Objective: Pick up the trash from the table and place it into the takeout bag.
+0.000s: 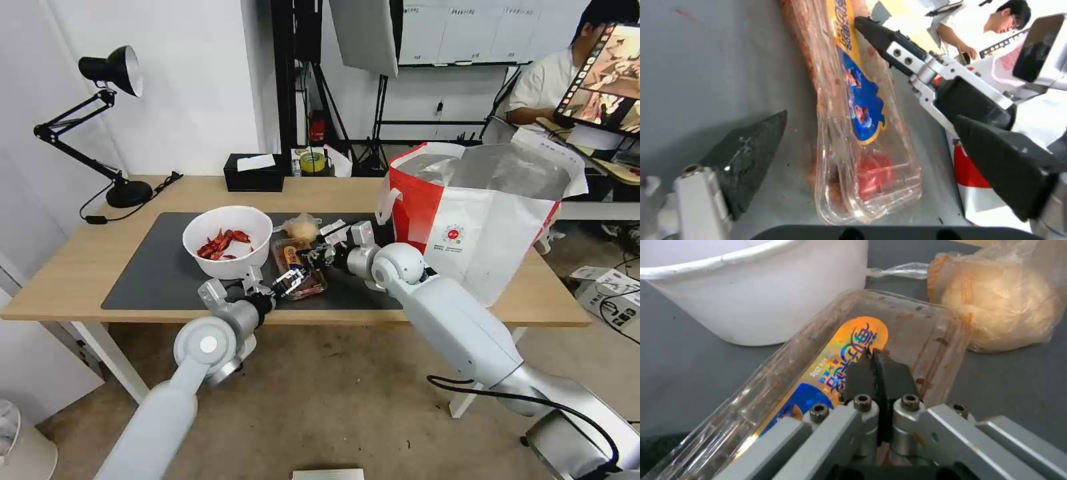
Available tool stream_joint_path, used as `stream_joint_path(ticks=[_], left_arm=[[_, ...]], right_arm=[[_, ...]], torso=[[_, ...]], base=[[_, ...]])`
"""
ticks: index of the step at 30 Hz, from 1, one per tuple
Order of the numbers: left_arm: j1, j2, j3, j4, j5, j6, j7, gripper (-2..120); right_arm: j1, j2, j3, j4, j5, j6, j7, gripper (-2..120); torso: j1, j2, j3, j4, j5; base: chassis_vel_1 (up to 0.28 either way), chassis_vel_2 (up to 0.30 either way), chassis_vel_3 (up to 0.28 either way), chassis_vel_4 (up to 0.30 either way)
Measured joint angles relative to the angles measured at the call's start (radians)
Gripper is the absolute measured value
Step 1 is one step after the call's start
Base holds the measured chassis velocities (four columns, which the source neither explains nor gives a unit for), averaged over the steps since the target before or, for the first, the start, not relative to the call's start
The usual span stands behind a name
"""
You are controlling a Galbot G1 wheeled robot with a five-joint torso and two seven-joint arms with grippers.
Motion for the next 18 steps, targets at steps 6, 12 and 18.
stream_joint_path(ticks=[6, 12, 18], left_arm=[[0.0, -0.001, 0.004, 0.002, 0.004, -0.002, -0.005, 81], [-0.001, 0.001, 0.006, 0.003, 0.005, -0.011, -0.007, 58], [0.002, 0.003, 0.007, 0.003, 0.007, -0.017, -0.007, 38]], right_arm=[[0.001, 0.001, 0.0, 0.0, 0.0, 0.0, 0.0, 0], [-0.001, 0.001, 0.0, 0.0, 0.0, 0.0, 0.0, 0], [-0.003, 0.001, 0.001, 0.001, 0.0, 0.0, 0.0, 0]], torso=[[0.0, 0.0, 0.0, 0.0, -0.0001], [0.0, 0.0, 0.0, 0.0, 0.0], [0.0, 0.0, 0.0, 0.0, 0.0]], base=[[0.0, 0.0, 0.0, 0.0], [0.0, 0.0, 0.0, 0.0], [0.0, 0.0, 0.0, 0.0]])
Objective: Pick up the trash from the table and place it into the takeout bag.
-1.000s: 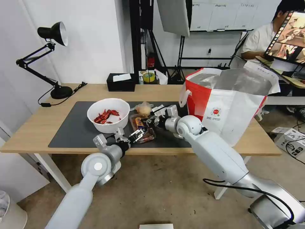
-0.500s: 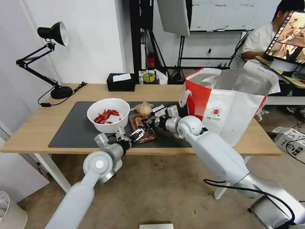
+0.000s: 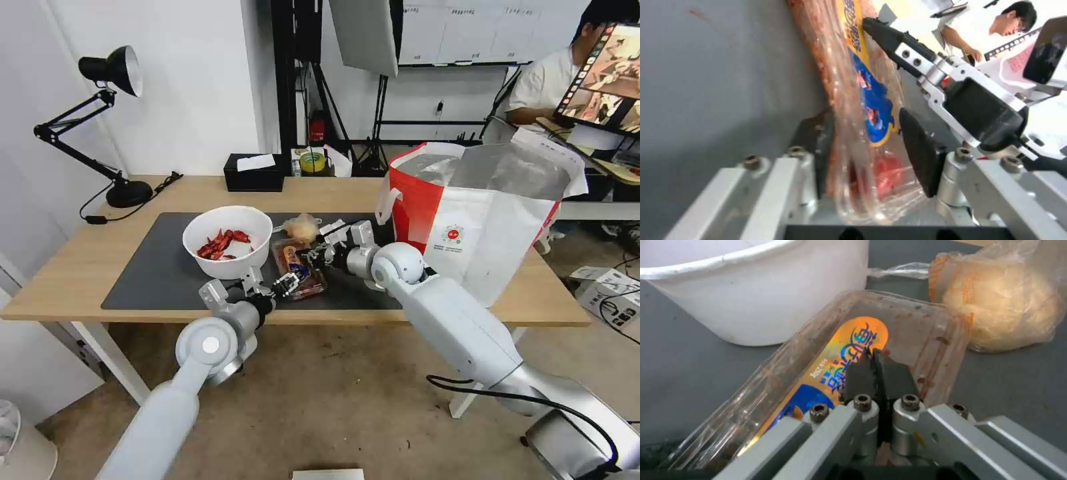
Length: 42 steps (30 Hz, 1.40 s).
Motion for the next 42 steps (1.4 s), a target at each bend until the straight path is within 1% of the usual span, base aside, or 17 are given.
stream_joint_path(ticks=[2, 3, 6, 7, 10, 18, 25, 33, 36, 37, 39, 40, 42], left_arm=[[-0.001, 0.0, 0.002, 0.0, 0.001, -0.001, -0.001, 28], [-0.001, 0.0, 0.002, 0.0, 0.001, -0.001, -0.001, 28], [-0.009, 0.0, 0.01, 0.002, 0.001, -0.002, -0.003, 12], [-0.009, 0.0, 0.01, 0.002, 0.001, -0.002, -0.003, 12], [-0.009, -0.002, 0.009, 0.003, 0.002, -0.004, -0.005, 0], [-0.001, -0.002, 0.004, -0.003, 0.002, -0.005, -0.005, 0], [0.002, -0.004, 0.005, -0.008, 0.003, -0.005, -0.005, 0], [0.004, 0.0, 0.008, -0.013, 0.003, -0.005, -0.005, 0], [0.006, 0.003, 0.006, -0.017, 0.003, -0.006, -0.005, 0], [0.006, 0.003, 0.006, -0.017, 0.003, -0.006, -0.005, 0], [0.013, 0.008, 0.0, -0.021, 0.002, -0.006, -0.002, 0], [0.013, 0.008, 0.0, -0.021, 0.002, -0.006, -0.002, 0], [0.021, 0.014, -0.006, -0.024, 0.001, -0.006, 0.001, 0]], right_arm=[[-0.001, 0.001, 0.0, 0.0, 0.0, 0.0, 0.0, 0], [-0.001, 0.001, 0.0, 0.0, 0.0, 0.0, 0.0, 0], [-0.002, 0.004, 0.001, 0.0, -0.001, 0.001, 0.001, 0], [-0.002, 0.004, 0.001, 0.0, -0.001, 0.001, 0.001, 0], [-0.001, 0.007, 0.001, 0.0, -0.001, 0.001, 0.002, 0], [0.0, 0.008, 0.001, 0.003, -0.001, 0.001, 0.002, 0], [0.001, -0.006, 0.016, 0.034, 0.015, -0.001, 0.007, 0], [-0.016, -0.066, 0.057, 0.123, 0.058, -0.003, 0.022, 0], [-0.055, -0.102, 0.097, 0.186, 0.076, 0.003, 0.032, 0], [-0.055, -0.102, 0.097, 0.186, 0.076, 0.003, 0.032, 0], [-0.104, -0.126, 0.14, 0.247, 0.092, 0.025, 0.053, 0], [-0.104, -0.126, 0.14, 0.247, 0.092, 0.025, 0.053, 0], [-0.151, -0.147, 0.173, 0.3, 0.108, 0.064, 0.076, 0]], torso=[[0.0, 0.0, 0.0, 0.0, 0.0], [0.0, 0.0, 0.0, 0.0, 0.0], [0.0, 0.0, 0.0, 0.0, 0.0], [0.0, 0.0, 0.0, 0.0, 0.0], [0.0, 0.0, 0.0, 0.0, 0.0], [0.0, 0.0, 0.0, 0.0, 0.0], [0.0, 0.0, 0.0, 0.0001, 0.0], [0.0, 0.0, 0.0, 0.0, 0.0001], [0.0, 0.0, 0.0, 0.0, 0.0001], [0.0, 0.0, 0.0, 0.0, 0.0001], [0.0, 0.0, 0.0, -0.0001, 0.0001], [0.0, 0.0, 0.0, -0.0001, 0.0001], [0.0, 0.0, 0.0, 0.0, 0.0001]], base=[[0.0, 0.0, 0.0, 0.0], [0.0, 0.0, 0.0, 0.0], [0.0, 0.0, 0.0, 0.0], [0.0, 0.0, 0.0, 0.0], [0.0, 0.0, 0.0, 0.0], [0.0, 0.0, 0.0, 0.0], [0.0, 0.0, 0.0, 0.0], [0.0, 0.0, 0.0, 0.0], [0.0, 0.0, 0.0, 0.0], [0.0, 0.0, 0.0, 0.0], [0.0, 0.0, 0.0, 0.0], [0.0, 0.0, 0.0, 0.0], [0.0, 0.0, 0.0, 0.0]])
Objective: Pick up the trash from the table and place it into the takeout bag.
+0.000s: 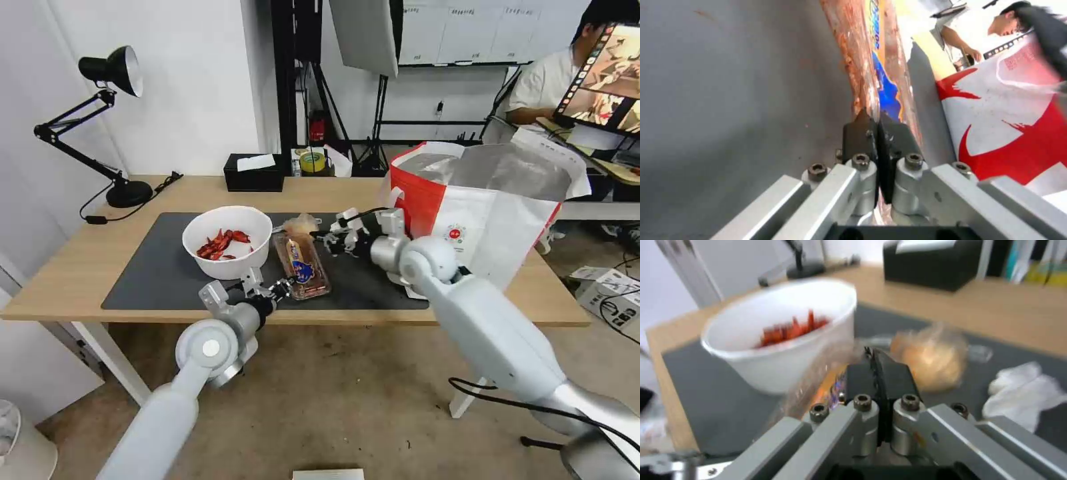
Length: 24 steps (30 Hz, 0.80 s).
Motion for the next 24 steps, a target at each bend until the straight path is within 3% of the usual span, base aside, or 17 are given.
stream_joint_path(ticks=[10, 14, 21, 24], left_arm=[[0.005, 0.005, -0.003, -0.007, -0.002, 0.0, 0.003, 0], [0.009, 0.007, -0.006, -0.019, -0.006, -0.001, 0.003, 0], [0.02, -0.001, -0.03, -0.059, -0.009, -0.01, 0.001, 0], [0.027, -0.001, -0.042, -0.069, -0.009, -0.01, 0.001, 0]], right_arm=[[-0.111, -0.044, 0.041, 0.118, 0.029, 0.106, 0.044, 0], [-0.219, -0.078, 0.087, 0.21, 0.031, 0.173, 0.084, 0], [-0.487, -0.19, 0.243, 0.411, -0.017, 0.273, 0.173, 0], [-0.606, -0.197, 0.313, 0.463, -0.031, 0.284, 0.179, 0]], torso=[[0.0, 0.0, 0.0, 0.0, 0.0], [0.0, 0.0, 0.0, 0.0, 0.0001], [0.0, 0.0, 0.0, 0.0, -0.0003], [0.0, 0.0, 0.0, -0.0001, 0.0001]], base=[[0.0, 0.0, 0.0, 0.0], [0.0, 0.0, 0.0, 0.0], [0.0, 0.0, 0.0, 0.0], [0.0, 0.0, 0.0, 0.0]])
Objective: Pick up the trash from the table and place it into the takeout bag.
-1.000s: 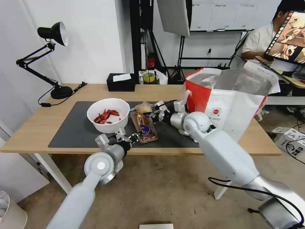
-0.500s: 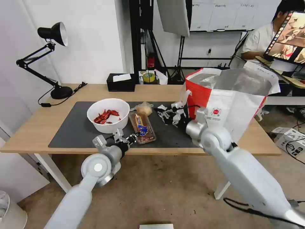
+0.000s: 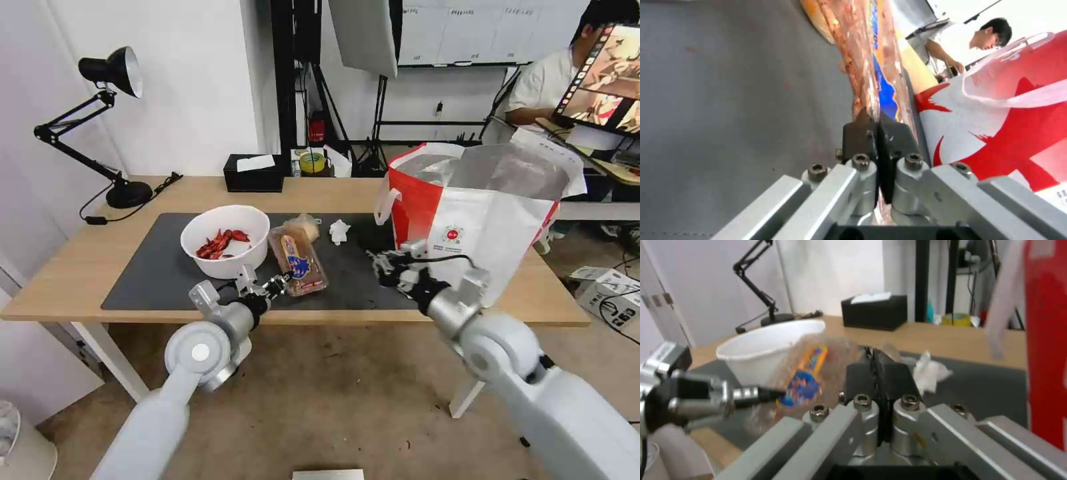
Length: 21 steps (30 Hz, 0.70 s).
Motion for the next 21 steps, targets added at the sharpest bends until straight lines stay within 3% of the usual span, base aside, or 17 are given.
stream_joint_path(ticks=[3, 9, 14, 21], left_arm=[[0.008, 0.003, -0.01, -0.007, 0.0, 0.0, 0.001, 0], [0.023, 0.007, -0.021, -0.03, -0.006, 0.001, 0.004, 0], [0.032, 0.003, -0.021, -0.036, -0.006, 0.003, 0.007, 0], [0.039, 0.003, -0.012, -0.051, -0.006, 0.006, 0.009, 0]], right_arm=[[-0.091, 0.003, 0.05, 0.04, -0.015, 0.004, -0.003, 0], [-0.238, 0.016, 0.153, 0.089, -0.053, 0.016, -0.019, 25], [-0.292, 0.028, 0.173, 0.093, -0.074, 0.028, -0.024, 38], [-0.301, 0.037, 0.177, 0.104, -0.086, 0.032, -0.016, 67]], torso=[[0.0, 0.0, 0.0, -0.0001, -0.0001], [0.0, 0.0, 0.0, 0.0001, -0.0002], [0.0, 0.0, 0.0, 0.0, -0.0002], [0.0, 0.0, 0.0, 0.0001, -0.0002]], base=[[0.0, 0.0, 0.0, 0.0], [0.0, 0.0, 0.0, 0.0], [0.0, 0.0, 0.0, 0.0], [0.0, 0.0, 0.0, 0.0]])
